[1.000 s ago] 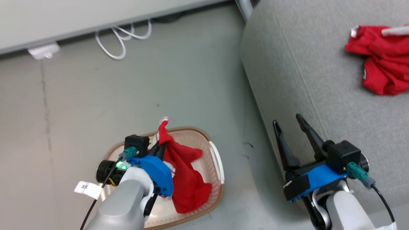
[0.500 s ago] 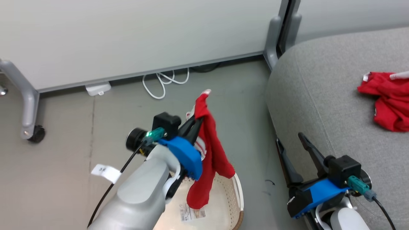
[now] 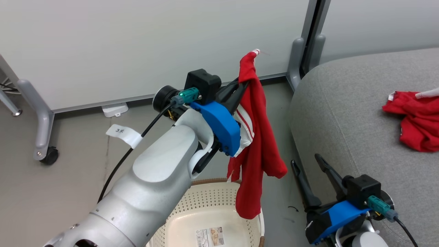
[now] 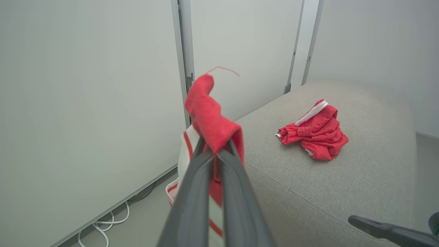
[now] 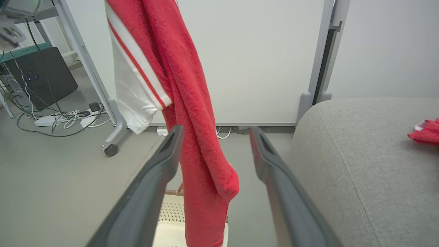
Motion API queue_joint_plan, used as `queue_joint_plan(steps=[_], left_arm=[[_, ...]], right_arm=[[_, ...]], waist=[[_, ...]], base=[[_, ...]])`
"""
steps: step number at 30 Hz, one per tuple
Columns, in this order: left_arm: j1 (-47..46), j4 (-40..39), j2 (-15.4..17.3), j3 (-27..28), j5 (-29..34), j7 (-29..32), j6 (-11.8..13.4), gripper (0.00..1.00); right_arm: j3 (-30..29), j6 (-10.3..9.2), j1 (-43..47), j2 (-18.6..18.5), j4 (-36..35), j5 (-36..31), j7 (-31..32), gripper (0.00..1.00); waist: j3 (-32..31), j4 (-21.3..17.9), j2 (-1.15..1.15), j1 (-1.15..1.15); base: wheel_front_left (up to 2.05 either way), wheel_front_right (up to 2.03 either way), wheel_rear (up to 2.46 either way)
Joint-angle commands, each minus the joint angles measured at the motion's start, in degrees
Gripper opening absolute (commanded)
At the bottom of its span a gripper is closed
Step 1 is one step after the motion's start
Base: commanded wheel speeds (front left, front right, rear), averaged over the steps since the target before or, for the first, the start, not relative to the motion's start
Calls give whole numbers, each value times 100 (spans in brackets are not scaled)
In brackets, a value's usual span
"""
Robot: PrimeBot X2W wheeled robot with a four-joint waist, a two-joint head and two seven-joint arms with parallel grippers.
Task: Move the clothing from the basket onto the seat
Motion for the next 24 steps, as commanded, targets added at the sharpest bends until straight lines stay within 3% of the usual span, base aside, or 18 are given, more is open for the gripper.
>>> queue_joint_plan(steps=[1, 13, 24], left_arm=[[-143, -62, 1, -53, -50, 33, 62, 0], [-333, -239, 2, -505, -522, 98, 307, 0], [-390, -191, 2, -827, -750, -11, 370, 0]], right_arm=[[25, 3, 102, -11, -3, 29, 19, 100], [129, 3, -3, -11, 22, -5, 96, 100], [393, 3, -951, -11, 548, -208, 512, 100]], waist=[[-20, -8, 0, 0], [-34, -38, 0, 0], [83, -1, 0, 0]], base=[[0, 0, 0], [0, 0, 0], [0, 0, 0]])
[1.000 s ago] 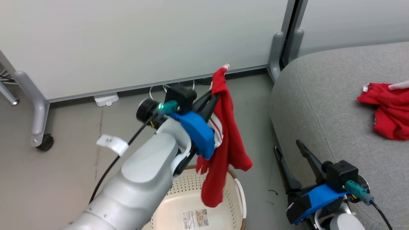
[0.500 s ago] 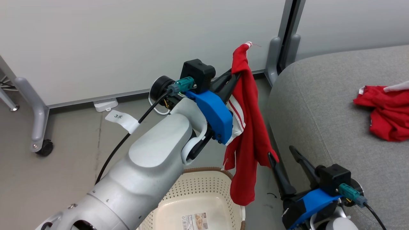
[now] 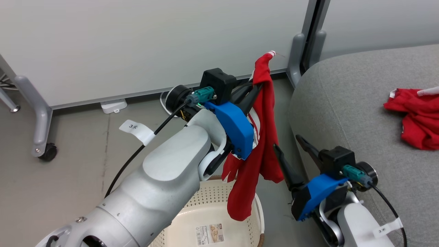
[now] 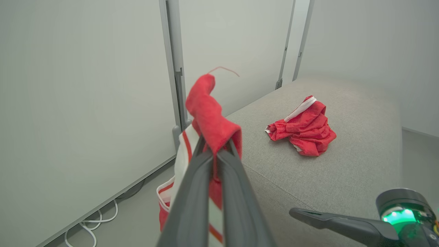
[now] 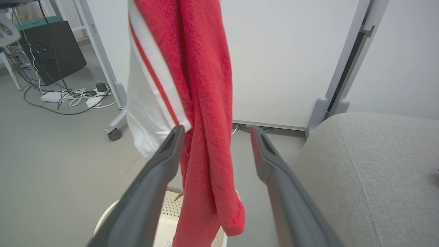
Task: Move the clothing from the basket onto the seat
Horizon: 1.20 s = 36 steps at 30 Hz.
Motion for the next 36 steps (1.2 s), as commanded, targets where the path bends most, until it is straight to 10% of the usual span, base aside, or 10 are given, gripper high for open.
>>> queue_joint_plan(steps=[1, 22, 23, 25, 36], left_arm=[[-84, 17, 3, -33, -49, -53, 26, 0], [-198, -98, 2, -572, -532, -156, 101, 0], [-215, -103, 2, -597, -554, -162, 109, 0], [-235, -100, 2, -647, -595, -172, 102, 0], [-288, 54, 2, -826, -772, -267, 135, 0]], right_arm=[[19, 3, -209, -11, 145, -36, 56, 100], [796, 3, -2093, -11, 2627, 602, 9, 100], [917, 3, -2170, -11, 2731, 708, -9, 95], [1027, 2, -2306, -16, 2925, 820, -111, 0], [1382, 3, -2589, -12, 3636, 1266, -566, 0]], waist=[[1, 12, 0, 0], [-2, 132, 0, 0], [0, 133, 0, 0], [-4, 134, 0, 0], [-89, 90, 0, 0]], base=[[0, 0, 0], [0, 0, 0], [0, 0, 0], [0, 0, 0], [0, 0, 0]])
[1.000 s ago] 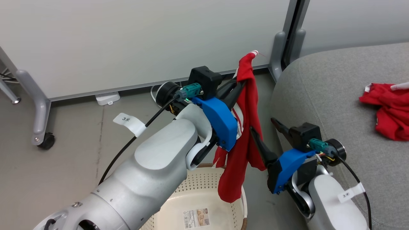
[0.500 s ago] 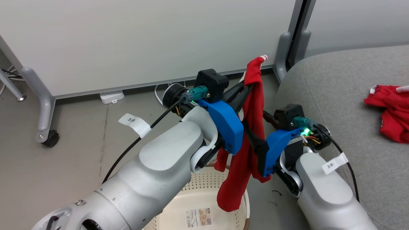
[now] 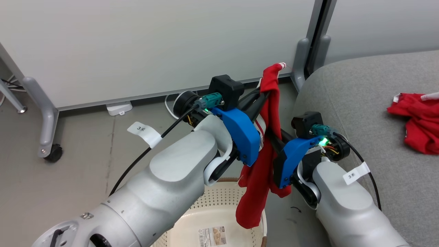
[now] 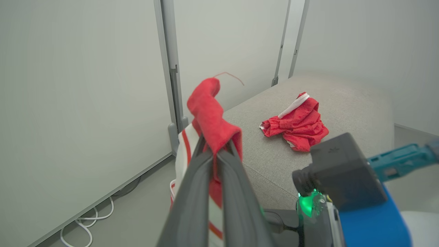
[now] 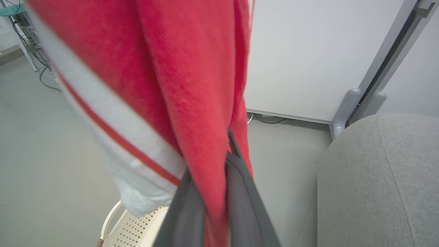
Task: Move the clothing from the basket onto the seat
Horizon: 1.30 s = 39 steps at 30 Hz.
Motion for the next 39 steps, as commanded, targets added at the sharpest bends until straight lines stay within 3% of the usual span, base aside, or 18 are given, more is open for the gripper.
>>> queue_joint_plan(steps=[1, 13, 14, 15, 16, 17, 18, 19, 32, 39], left_arm=[[-93, 15, 0, -19, -32, -28, 19, 0], [-109, 109, 0, -155, -173, -85, 24, 0], [-107, 116, 0, -169, -180, -89, 18, 4], [-97, 121, 1, -186, -192, -70, -4, 19], [-85, 124, 0, -204, -194, -57, -20, 42], [-77, 128, 0, -218, -202, -55, -21, 85], [-73, 135, 1, -231, -208, -56, -25, 85], [-69, 143, 1, -240, -218, -63, -23, 100], [107, 235, 2, -179, -278, -359, 70, 100], [632, -89, 326, 252, -13, -505, 18, 100]], right_arm=[[31, 3, -87, -13, 50, 30, -44, 0], [277, 3, -218, -13, 414, 300, -306, 0], [290, 3, -239, -13, 439, 305, -320, 0], [305, 3, -256, -13, 463, 323, -335, 0], [319, 3, -265, -13, 484, 340, -350, 0], [333, 3, -273, -13, 509, 349, -370, 0], [348, 3, -281, -13, 528, 361, -386, 0], [362, 3, -295, -13, 549, 381, -395, 0], [435, 3, -431, -13, 790, 451, -590, 0], [362, 3, -485, -12, 854, 464, -708, 0]], waist=[[-10, -11, 0, 0], [-77, -46, 0, 0], [-81, -46, 0, 0], [-85, -47, 0, 0], [-89, -47, 0, 0], [-91, -48, 0, 0], [-91, -48, 0, 0], [-91, -48, 0, 0], [-81, -24, 0, 0], [-47, -13, 0, 0]], base=[[0, 0, 0], [0, 0, 0], [0, 0, 0], [0, 0, 0], [0, 0, 0], [0, 0, 0], [0, 0, 0], [0, 0, 0], [0, 0, 0], [0, 0, 0]])
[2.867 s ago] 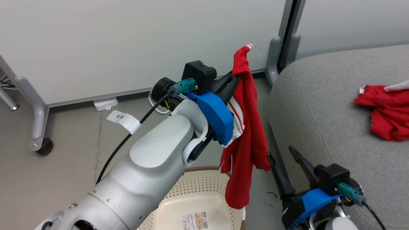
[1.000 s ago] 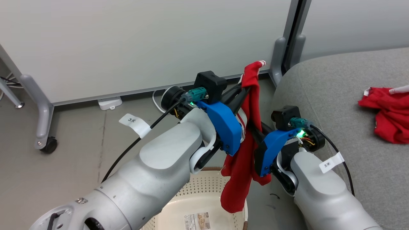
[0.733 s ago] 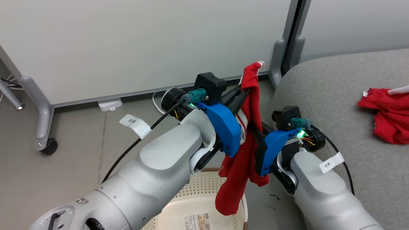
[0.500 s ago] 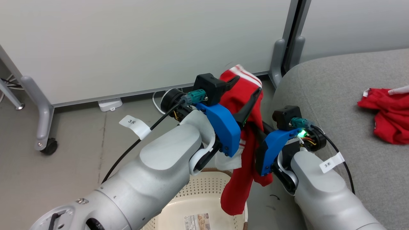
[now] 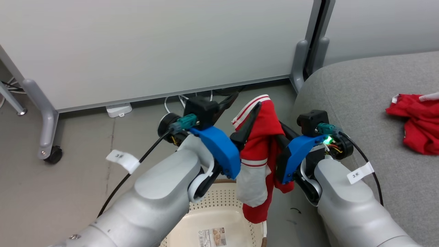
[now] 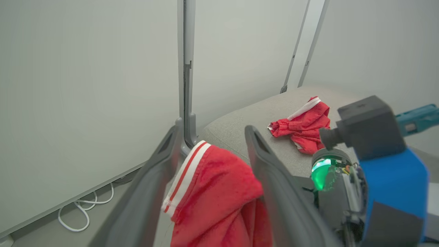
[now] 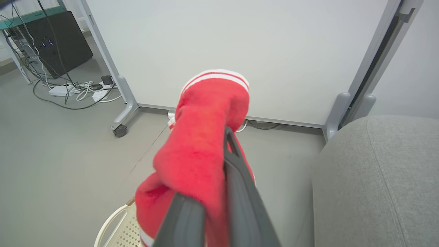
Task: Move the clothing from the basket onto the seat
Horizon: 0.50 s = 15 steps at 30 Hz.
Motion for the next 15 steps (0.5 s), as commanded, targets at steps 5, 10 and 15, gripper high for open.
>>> queue_joint_plan(steps=[5, 10, 15], left_arm=[[851, -754, 474, 743, 680, -27, 79, 100], [1841, -1517, 693, 1497, 1391, -28, 88, 100], [2763, -2111, 798, 2256, 2035, -29, -51, 100]], right_arm=[[-129, 3, -154, -10, 36, -57, -117, 0], [-270, 3, -159, -42, 19, -165, -170, 0], [-347, 3, -114, -73, -75, -226, -202, 0]], waist=[[12, 15, 0, 0], [24, 24, 0, 0], [12, -27, 0, 0]], base=[[0, 0, 0], [0, 0, 0], [0, 0, 0]])
